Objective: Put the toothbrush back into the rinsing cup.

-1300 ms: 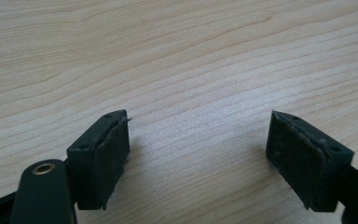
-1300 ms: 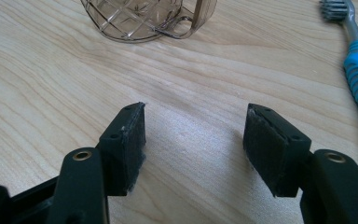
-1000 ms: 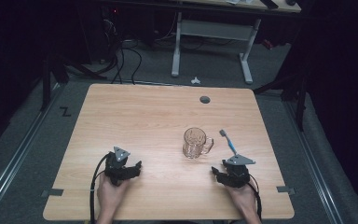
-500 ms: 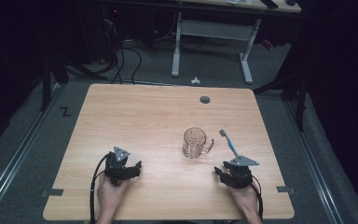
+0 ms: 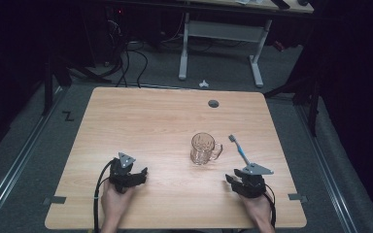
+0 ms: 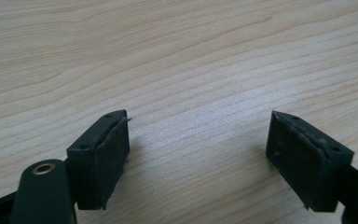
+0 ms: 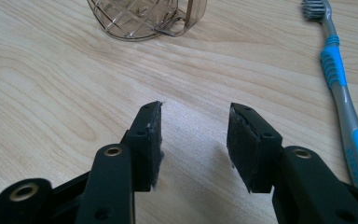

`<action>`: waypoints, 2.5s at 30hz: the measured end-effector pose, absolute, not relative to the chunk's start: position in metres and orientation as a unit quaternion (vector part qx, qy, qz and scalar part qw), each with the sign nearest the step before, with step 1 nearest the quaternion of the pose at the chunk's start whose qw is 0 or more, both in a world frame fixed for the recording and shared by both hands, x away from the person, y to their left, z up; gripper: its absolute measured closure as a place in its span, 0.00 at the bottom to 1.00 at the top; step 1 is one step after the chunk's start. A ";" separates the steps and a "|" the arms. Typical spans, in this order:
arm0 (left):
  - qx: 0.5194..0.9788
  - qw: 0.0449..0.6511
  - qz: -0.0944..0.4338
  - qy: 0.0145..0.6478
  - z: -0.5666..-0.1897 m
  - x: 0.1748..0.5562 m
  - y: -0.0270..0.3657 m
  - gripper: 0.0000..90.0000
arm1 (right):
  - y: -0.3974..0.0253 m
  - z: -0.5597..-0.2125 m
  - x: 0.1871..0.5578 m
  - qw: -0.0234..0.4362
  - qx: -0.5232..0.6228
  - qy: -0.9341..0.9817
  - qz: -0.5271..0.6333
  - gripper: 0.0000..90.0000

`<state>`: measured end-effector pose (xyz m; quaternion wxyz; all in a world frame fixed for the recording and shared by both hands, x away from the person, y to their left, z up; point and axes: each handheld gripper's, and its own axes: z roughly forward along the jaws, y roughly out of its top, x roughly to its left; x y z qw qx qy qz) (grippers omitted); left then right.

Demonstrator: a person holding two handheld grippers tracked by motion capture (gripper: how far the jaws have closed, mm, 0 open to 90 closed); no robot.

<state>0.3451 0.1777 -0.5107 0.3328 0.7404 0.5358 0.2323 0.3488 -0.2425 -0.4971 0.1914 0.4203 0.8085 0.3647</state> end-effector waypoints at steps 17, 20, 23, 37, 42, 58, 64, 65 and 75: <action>0.740 0.333 0.232 0.536 -0.511 0.345 0.178 0.24 | -0.253 -0.495 0.343 0.197 0.420 0.806 0.367 0.67; 0.740 0.333 0.232 0.536 -0.511 0.345 0.178 0.24 | -0.255 -0.494 0.343 0.198 0.422 0.806 0.366 0.68; 0.740 0.333 0.232 0.536 -0.511 0.345 0.178 0.24 | -0.258 -0.493 0.342 0.201 0.421 0.806 0.366 0.68; 0.740 0.333 0.232 0.536 -0.511 0.345 0.178 0.24 | -0.272 -0.488 0.346 0.209 0.436 0.795 0.368 0.67; 0.740 0.333 0.232 0.536 -0.511 0.345 0.178 0.24 | -0.275 -0.487 0.349 0.208 0.438 0.794 0.366 0.68; 0.740 0.333 0.232 0.536 -0.511 0.345 0.178 0.24 | -0.279 -0.480 0.360 0.208 0.441 0.801 0.346 0.69; 0.740 0.333 0.232 0.536 -0.511 0.345 0.178 0.24 | -0.281 -0.476 0.363 0.211 0.442 0.800 0.346 0.69; 0.740 0.333 0.232 0.536 -0.511 0.345 0.178 0.24 | -0.282 -0.475 0.364 0.211 0.443 0.800 0.346 0.70; 0.740 0.333 0.232 0.536 -0.511 0.345 0.178 0.24 | -0.285 -0.467 0.373 0.210 0.446 0.801 0.340 0.70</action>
